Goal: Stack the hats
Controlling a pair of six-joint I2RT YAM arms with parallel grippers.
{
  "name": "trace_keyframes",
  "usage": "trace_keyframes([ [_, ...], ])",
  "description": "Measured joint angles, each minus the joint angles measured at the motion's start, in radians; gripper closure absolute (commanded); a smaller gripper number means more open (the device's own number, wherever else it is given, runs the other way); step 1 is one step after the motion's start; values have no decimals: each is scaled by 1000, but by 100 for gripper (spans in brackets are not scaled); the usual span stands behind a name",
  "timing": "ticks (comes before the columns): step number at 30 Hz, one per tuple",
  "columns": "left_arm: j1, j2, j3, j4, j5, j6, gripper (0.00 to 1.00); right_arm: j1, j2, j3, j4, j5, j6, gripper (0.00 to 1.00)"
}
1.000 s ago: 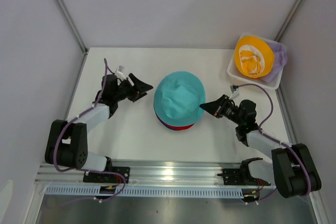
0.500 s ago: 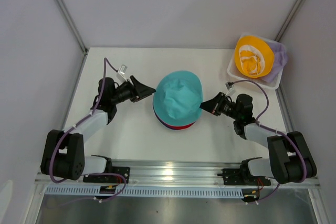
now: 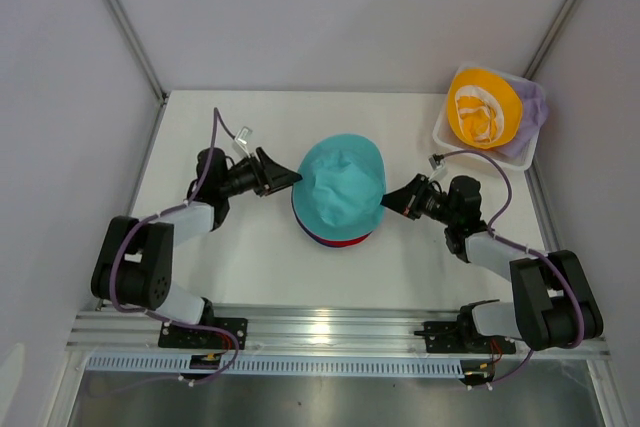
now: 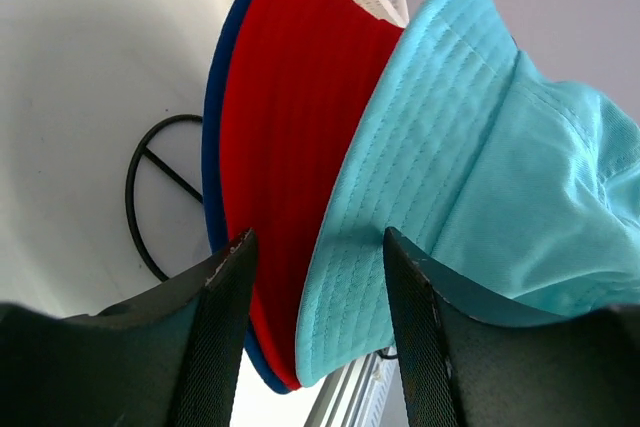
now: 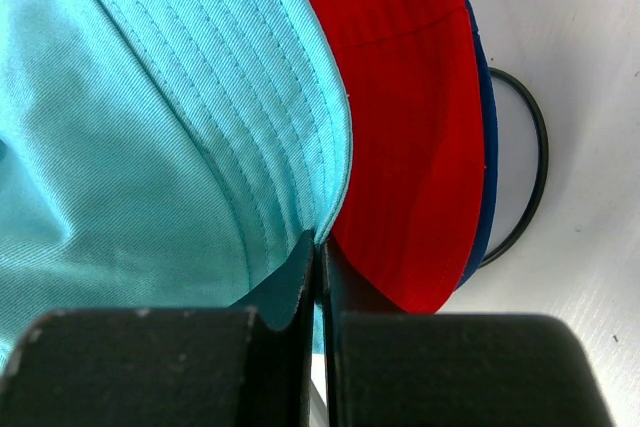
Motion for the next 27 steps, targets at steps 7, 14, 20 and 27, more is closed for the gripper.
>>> trace_keyframes([
  [7,-12,49,8,91,40,-41,57,0,0,16,-27,-1,-8,100],
  [14,-27,55,11,188,55,-102,98,0,3,32,-60,1,-9,100],
  [20,-29,50,11,171,11,-146,99,0,6,128,-230,37,-8,100],
  [27,-32,-78,21,-115,-152,-109,99,-1,14,303,-502,88,1,100],
])
